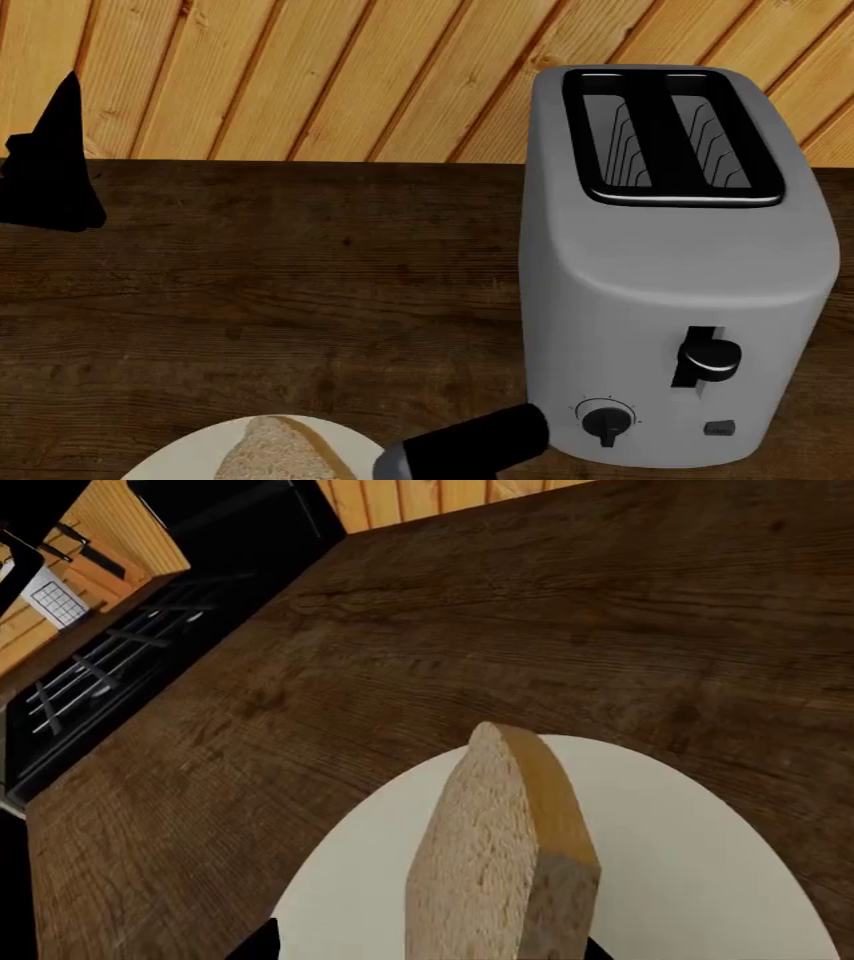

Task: Place the toasted item on a plate.

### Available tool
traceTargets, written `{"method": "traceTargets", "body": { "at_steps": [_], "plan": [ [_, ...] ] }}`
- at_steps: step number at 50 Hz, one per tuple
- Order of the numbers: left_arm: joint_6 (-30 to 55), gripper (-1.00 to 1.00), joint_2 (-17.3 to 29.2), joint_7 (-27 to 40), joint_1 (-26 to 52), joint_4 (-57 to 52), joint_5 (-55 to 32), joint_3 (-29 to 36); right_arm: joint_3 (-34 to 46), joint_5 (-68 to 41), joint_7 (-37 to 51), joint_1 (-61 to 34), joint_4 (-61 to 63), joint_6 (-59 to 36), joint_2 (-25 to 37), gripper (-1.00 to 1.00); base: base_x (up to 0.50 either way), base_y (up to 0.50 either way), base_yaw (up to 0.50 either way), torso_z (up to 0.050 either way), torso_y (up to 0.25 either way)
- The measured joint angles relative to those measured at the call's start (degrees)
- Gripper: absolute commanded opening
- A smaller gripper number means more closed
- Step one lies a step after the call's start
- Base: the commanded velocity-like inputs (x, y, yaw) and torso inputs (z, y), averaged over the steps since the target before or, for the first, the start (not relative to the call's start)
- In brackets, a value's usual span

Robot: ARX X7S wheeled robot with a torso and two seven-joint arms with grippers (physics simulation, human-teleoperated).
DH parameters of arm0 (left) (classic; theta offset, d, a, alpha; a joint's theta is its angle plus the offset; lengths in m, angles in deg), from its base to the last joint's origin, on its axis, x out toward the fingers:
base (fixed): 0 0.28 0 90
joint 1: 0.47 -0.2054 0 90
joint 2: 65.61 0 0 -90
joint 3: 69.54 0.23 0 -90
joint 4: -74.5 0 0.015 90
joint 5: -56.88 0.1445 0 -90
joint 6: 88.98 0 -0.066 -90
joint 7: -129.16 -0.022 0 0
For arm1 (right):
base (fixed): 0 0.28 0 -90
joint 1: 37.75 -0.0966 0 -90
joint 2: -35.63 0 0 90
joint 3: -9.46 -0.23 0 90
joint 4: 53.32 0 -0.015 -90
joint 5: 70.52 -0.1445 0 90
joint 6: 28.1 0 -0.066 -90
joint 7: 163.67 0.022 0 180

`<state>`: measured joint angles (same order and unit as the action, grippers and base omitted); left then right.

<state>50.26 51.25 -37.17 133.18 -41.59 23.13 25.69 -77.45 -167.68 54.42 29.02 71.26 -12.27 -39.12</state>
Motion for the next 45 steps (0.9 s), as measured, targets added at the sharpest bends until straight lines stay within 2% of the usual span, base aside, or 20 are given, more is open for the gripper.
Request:
{"method": "traceTargets", "body": {
  "at_steps": [45],
  "plan": [
    [-0.39, 1.00, 0.54, 0.62, -0.82, -0.51, -0.99, -0.70, 5.14, -8.32, 9.37, -11.94, 0.54, 2.39, 4.15, 1.00, 0.00, 0.00, 0.00, 0.000, 0.000]
  ]
}}
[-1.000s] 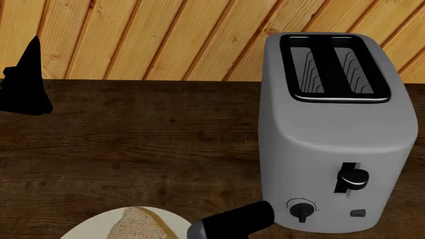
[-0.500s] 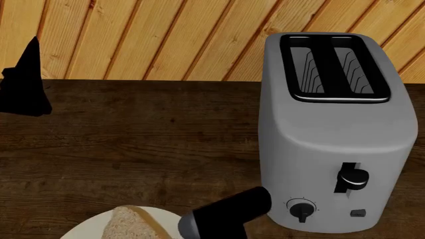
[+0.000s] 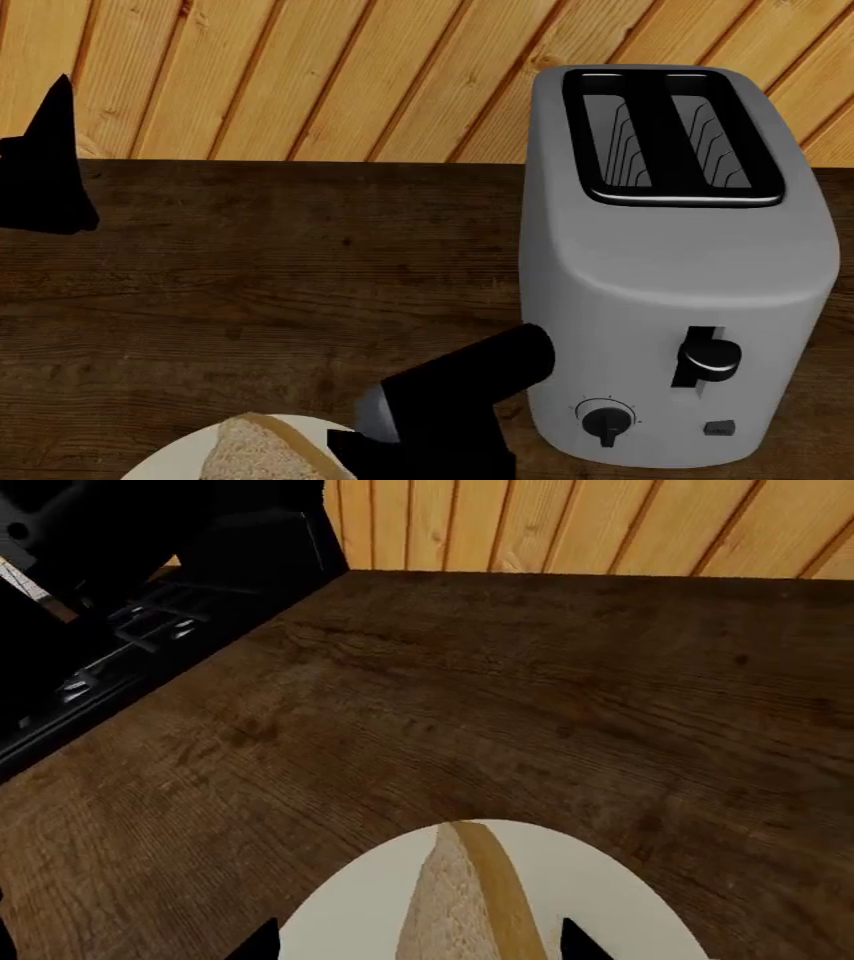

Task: Place the toasted item on a plate.

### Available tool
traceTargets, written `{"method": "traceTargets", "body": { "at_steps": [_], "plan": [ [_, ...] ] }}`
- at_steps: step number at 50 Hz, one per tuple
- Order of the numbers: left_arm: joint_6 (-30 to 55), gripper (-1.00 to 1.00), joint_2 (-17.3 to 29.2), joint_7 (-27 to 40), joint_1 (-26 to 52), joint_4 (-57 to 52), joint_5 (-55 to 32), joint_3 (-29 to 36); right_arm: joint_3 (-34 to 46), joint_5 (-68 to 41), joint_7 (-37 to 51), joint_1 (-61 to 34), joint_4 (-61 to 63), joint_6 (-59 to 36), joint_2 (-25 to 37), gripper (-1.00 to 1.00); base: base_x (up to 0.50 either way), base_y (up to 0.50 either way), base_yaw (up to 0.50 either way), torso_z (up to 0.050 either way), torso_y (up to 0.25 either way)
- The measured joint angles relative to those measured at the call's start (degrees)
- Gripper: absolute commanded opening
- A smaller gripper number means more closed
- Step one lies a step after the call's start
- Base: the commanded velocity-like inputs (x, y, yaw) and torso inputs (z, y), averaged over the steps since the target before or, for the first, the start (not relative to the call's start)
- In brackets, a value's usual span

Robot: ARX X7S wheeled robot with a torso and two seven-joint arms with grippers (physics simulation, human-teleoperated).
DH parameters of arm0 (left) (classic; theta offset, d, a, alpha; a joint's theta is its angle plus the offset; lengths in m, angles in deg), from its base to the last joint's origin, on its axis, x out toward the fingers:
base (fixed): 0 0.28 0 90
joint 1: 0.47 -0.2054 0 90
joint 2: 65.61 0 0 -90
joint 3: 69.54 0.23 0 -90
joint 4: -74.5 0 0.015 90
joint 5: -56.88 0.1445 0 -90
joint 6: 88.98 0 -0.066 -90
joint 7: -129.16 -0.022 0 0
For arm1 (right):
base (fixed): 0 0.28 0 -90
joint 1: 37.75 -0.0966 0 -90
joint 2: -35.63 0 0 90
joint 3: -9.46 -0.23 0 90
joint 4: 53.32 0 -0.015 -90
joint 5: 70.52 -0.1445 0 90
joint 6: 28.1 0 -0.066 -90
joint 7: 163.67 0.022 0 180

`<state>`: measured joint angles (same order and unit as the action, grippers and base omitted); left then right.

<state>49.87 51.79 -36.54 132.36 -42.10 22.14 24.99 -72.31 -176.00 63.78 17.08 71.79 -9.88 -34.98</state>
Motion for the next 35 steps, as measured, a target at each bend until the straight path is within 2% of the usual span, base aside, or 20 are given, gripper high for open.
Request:
{"method": "traceTargets", "body": {
  "at_steps": [35],
  "plan": [
    [0.34, 1.00, 1.03, 1.29, -1.52, -2.13, -1.31, -1.75, 0.61, -1.61, 2.58, -8.74, 0.27, 0.98, 4.36, 1.00, 0.00, 0.00, 0.00, 0.000, 0.000]
  ]
}}
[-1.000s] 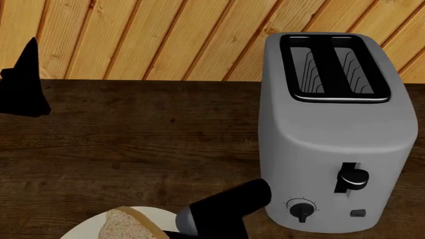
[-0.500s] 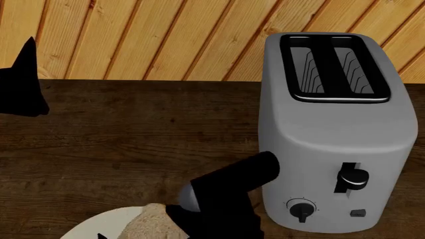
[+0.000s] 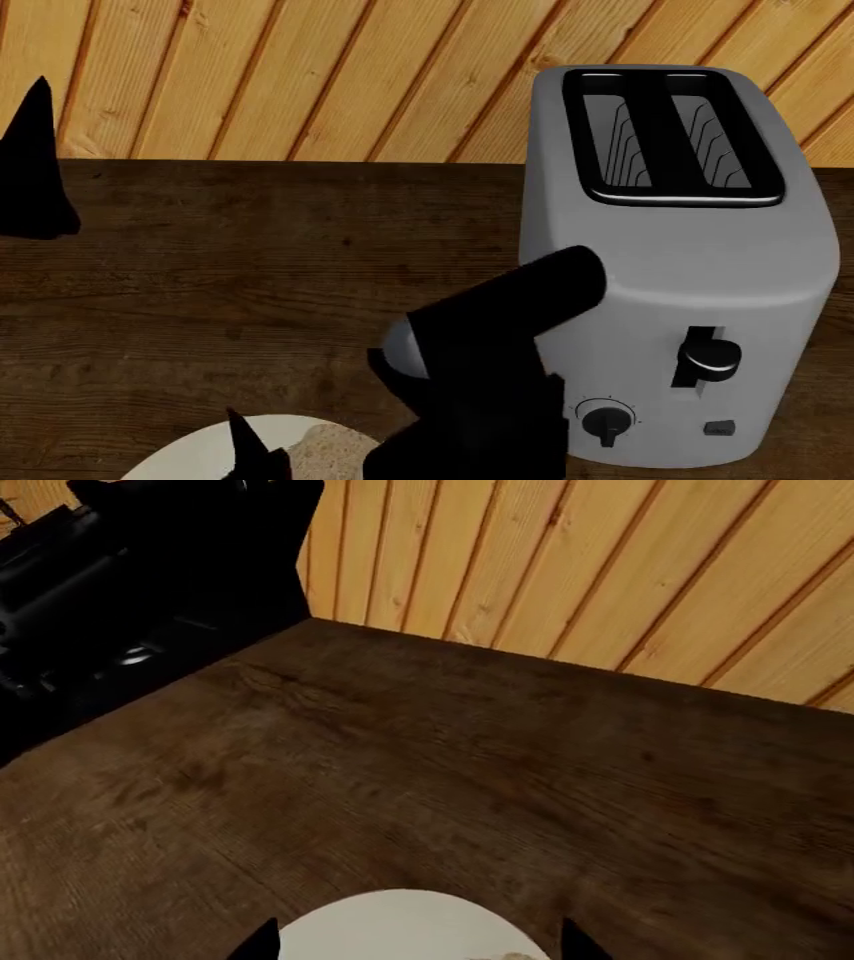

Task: Place the toasted item on a plate.

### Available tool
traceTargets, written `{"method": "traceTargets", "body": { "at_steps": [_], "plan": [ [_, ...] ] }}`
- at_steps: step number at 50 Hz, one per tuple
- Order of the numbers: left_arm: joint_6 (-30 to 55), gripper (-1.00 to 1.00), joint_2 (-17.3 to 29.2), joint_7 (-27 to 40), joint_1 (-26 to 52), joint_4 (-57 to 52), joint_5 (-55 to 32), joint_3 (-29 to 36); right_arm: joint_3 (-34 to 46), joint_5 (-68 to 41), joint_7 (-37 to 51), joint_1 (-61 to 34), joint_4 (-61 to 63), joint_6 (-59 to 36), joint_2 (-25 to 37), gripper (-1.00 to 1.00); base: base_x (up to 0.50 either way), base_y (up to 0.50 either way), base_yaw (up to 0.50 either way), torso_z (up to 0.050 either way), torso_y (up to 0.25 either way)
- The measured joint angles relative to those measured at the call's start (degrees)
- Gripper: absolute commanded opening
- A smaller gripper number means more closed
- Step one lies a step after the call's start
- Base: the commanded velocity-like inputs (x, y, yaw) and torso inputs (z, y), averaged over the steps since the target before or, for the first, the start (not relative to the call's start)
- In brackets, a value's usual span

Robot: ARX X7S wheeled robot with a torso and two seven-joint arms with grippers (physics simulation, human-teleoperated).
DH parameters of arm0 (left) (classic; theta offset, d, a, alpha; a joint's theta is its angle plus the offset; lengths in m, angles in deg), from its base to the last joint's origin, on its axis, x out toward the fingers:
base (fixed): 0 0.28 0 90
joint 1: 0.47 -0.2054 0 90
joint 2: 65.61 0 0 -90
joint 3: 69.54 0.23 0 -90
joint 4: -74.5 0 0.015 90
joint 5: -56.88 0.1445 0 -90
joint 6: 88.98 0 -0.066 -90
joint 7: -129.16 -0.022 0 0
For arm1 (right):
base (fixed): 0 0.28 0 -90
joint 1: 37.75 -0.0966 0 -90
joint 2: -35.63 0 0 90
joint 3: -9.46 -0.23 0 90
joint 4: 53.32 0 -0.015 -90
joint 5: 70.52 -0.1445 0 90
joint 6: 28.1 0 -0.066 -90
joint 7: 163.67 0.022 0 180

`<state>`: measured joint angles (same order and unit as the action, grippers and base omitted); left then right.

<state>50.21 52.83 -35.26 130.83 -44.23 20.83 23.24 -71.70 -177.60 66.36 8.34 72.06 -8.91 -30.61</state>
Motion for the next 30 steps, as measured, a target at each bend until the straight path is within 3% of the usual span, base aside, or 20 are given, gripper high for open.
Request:
{"method": "traceTargets", "body": {
  "at_steps": [30],
  "plan": [
    [2.71, 1.00, 5.16, 1.80, -4.23, -11.14, -5.12, -7.48, -4.16, -12.87, 9.81, -13.93, 3.37, 8.13, 9.85, 1.00, 0.00, 0.00, 0.00, 0.000, 0.000]
  ]
}}
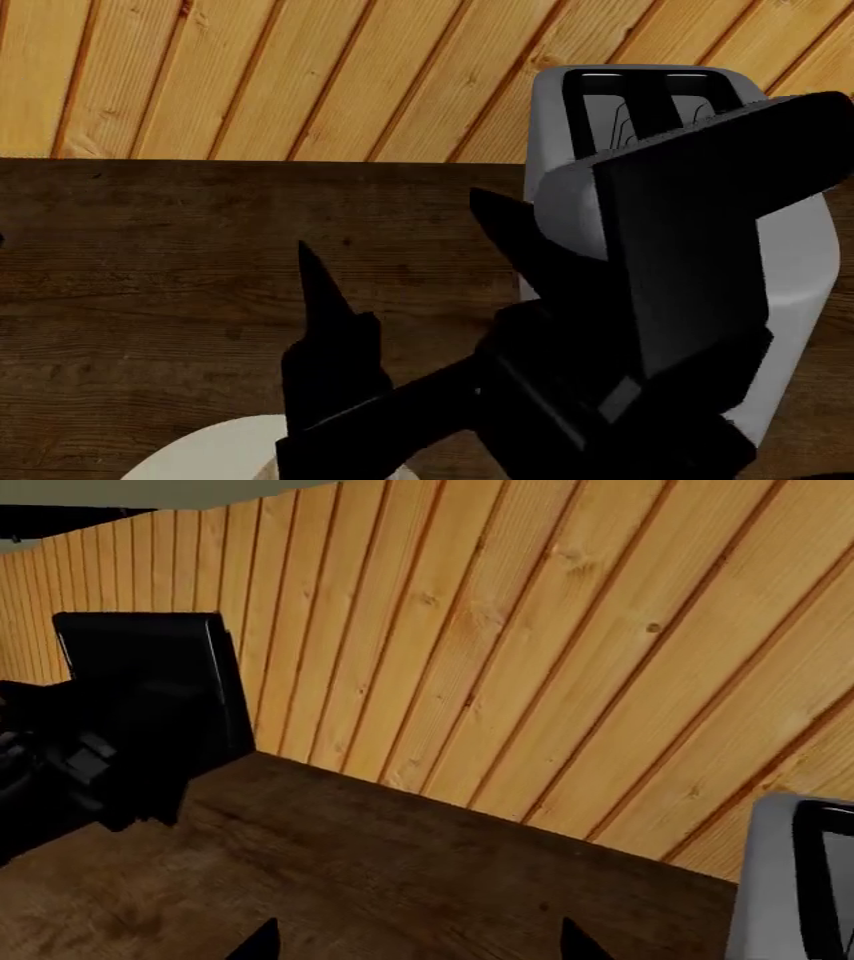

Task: Place the toasted item on a plate.

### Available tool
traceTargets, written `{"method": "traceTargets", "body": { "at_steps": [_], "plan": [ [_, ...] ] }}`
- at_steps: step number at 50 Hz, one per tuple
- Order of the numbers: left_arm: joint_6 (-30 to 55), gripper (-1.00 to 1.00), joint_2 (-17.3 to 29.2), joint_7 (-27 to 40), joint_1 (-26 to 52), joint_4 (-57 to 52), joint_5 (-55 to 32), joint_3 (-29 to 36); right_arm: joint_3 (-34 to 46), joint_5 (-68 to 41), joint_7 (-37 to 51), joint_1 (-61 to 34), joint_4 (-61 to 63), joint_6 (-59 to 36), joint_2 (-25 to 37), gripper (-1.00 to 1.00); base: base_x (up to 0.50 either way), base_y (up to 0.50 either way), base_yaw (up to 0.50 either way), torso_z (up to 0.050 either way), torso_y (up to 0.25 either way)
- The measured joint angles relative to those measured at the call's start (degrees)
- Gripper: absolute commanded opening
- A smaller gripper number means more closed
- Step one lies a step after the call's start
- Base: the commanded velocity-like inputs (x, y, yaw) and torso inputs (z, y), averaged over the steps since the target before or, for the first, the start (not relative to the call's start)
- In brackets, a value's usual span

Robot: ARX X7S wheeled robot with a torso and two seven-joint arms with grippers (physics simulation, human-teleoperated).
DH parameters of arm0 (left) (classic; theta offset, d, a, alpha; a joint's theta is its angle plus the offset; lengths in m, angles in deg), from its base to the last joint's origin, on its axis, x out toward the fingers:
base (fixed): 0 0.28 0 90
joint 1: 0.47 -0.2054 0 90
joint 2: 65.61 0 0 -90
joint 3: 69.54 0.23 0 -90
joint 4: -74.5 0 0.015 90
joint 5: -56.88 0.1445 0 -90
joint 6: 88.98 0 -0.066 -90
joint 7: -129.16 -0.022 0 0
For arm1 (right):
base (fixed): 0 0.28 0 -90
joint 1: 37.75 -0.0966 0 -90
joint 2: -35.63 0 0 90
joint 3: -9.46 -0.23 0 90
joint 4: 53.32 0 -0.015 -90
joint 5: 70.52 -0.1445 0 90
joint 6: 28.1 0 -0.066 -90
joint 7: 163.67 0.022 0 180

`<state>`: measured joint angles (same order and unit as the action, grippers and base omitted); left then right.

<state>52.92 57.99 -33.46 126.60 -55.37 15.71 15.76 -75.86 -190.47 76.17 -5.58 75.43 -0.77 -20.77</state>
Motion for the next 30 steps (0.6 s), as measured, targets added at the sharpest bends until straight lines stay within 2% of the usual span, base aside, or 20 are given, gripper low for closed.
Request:
{"method": "traceTargets", "body": {
  "at_steps": [13, 30],
  "plan": [
    [1.25, 1.00, 3.13, -0.24, -2.58, -5.77, -3.64, -4.21, -2.29, -4.64, 2.94, -7.68, -0.94, 2.97, 5.27, 1.00, 0.00, 0.00, 0.00, 0.000, 0.000],
    [3.97, 1.00, 6.85, 0.98, -3.66, -11.26, -10.80, -11.37, -6.97, -3.18, 1.77, -12.41, -5.17, 2.06, 11.99, 1.00, 0.00, 0.00, 0.00, 0.000, 0.000]
  ]
}}
